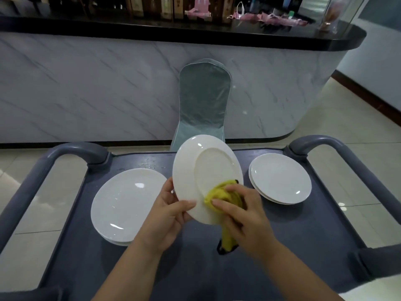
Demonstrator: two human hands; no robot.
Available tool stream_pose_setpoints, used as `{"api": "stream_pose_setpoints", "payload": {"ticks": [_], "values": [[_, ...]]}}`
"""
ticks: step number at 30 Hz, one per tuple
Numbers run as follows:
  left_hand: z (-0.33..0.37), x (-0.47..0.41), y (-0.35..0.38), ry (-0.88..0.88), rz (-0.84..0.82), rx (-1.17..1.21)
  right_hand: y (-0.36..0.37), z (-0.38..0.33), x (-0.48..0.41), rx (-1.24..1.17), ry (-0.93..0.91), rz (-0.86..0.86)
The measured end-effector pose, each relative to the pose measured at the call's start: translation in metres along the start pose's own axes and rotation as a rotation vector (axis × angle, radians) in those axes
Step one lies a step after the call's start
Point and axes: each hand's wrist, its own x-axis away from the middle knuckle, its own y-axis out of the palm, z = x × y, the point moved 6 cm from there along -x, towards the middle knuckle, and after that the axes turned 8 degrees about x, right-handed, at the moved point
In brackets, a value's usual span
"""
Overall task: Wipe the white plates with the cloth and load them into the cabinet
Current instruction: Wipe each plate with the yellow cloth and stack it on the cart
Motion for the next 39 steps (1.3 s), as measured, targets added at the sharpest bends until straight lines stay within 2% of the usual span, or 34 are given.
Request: {"api": "stream_pose_setpoints", "payload": {"ticks": [1, 5, 6, 8, 10, 12, 15, 19, 24, 25, 28, 34, 37, 39], "values": [[0.0, 0.001, 0.0, -0.008, -0.017, -0.008, -0.007, 0.014, 0.004, 0.022, 0.035, 0.032], [-0.011, 0.004, 0.012, -0.047, -0.145, -0.144, -0.027, 0.057, -0.031, 0.046, 0.373, 0.157], [-0.012, 0.004, 0.015, -0.046, -0.161, -0.157, -0.026, 0.052, -0.044, 0.043, 0.374, 0.163], [-0.011, 0.001, 0.018, -0.028, -0.164, -0.119, -0.016, 0.027, -0.056, 0.049, 0.244, 0.148], [-0.007, -0.001, 0.014, -0.017, -0.131, -0.06, -0.003, 0.001, -0.041, 0.041, 0.096, 0.085], [-0.006, -0.002, 0.006, -0.023, -0.075, -0.064, 0.002, 0.0, -0.011, 0.024, 0.037, 0.019], [-0.015, 0.001, 0.004, -0.074, -0.063, -0.091, -0.014, 0.04, 0.014, 0.063, 0.125, -0.05], [-0.034, 0.002, 0.024, -0.136, -0.135, -0.202, -0.038, 0.084, -0.014, 0.151, 0.333, -0.005], [-0.033, -0.005, 0.039, -0.103, -0.041, -0.158, -0.016, 0.048, -0.05, 0.076, 0.092, -0.068], [-0.031, -0.006, 0.041, -0.092, -0.037, -0.146, -0.017, 0.054, -0.053, 0.04, 0.123, -0.089], [-0.027, -0.008, 0.046, -0.089, -0.043, -0.114, -0.023, 0.085, -0.048, -0.126, 0.371, -0.109], [-0.039, -0.009, 0.041, -0.167, 0.013, 0.032, -0.013, 0.098, -0.018, -0.106, 0.451, -0.321], [-0.046, -0.012, 0.039, -0.182, 0.032, 0.051, -0.011, 0.106, -0.01, -0.191, 0.571, -0.312], [-0.051, -0.012, 0.035, -0.206, 0.042, 0.069, -0.012, 0.101, 0.0, -0.129, 0.581, -0.283]]}}
